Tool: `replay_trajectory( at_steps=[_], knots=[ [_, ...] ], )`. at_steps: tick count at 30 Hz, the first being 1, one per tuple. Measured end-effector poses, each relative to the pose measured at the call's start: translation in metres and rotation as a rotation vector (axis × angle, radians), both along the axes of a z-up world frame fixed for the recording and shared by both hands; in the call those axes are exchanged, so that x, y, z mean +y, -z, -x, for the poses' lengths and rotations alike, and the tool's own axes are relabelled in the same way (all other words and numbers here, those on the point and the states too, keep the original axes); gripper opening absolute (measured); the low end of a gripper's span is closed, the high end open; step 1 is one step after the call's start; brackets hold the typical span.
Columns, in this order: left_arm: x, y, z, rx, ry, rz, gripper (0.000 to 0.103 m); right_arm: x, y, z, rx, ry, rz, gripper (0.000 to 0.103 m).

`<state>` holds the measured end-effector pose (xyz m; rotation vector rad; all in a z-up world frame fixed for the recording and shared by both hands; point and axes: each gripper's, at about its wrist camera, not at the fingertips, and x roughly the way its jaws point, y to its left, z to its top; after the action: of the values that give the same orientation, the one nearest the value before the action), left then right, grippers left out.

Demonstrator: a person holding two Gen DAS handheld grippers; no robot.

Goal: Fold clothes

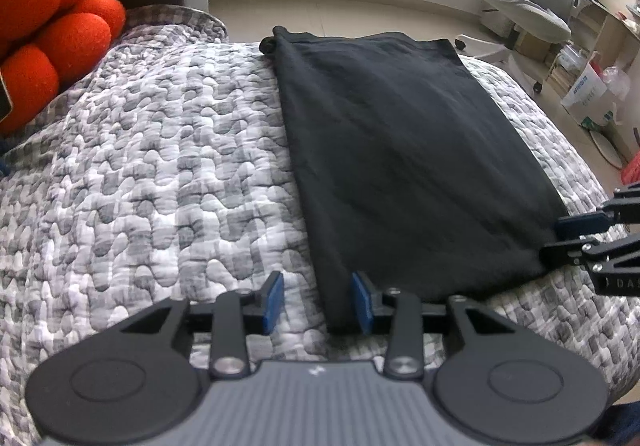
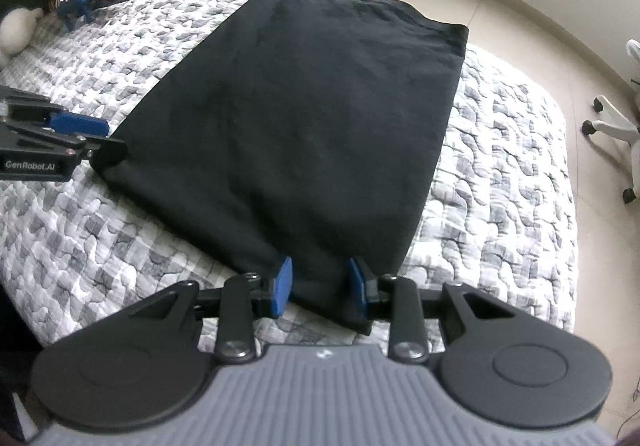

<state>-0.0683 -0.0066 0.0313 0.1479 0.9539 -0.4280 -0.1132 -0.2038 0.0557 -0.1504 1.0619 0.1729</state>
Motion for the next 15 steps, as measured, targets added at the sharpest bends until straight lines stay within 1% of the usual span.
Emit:
replay_trajectory(
  at_steps=[6,9,15],
  knots=[
    [0.002,-0.004,-0.004,-0.023,-0.015,-0.003,0.038,0.001,-0.001,-0.001,-0.009,0.001,0.012,0.033],
    [0.006,-0.009,-0.01,-0.043,-0.046,0.004,0.038,0.001,-0.003,-0.001,-0.023,0.003,0.024,0.033],
    [0.008,-0.011,-0.022,-0.038,-0.085,0.03,0.038,-0.002,-0.006,-0.01,-0.049,0.028,0.001,0.033]
  ],
)
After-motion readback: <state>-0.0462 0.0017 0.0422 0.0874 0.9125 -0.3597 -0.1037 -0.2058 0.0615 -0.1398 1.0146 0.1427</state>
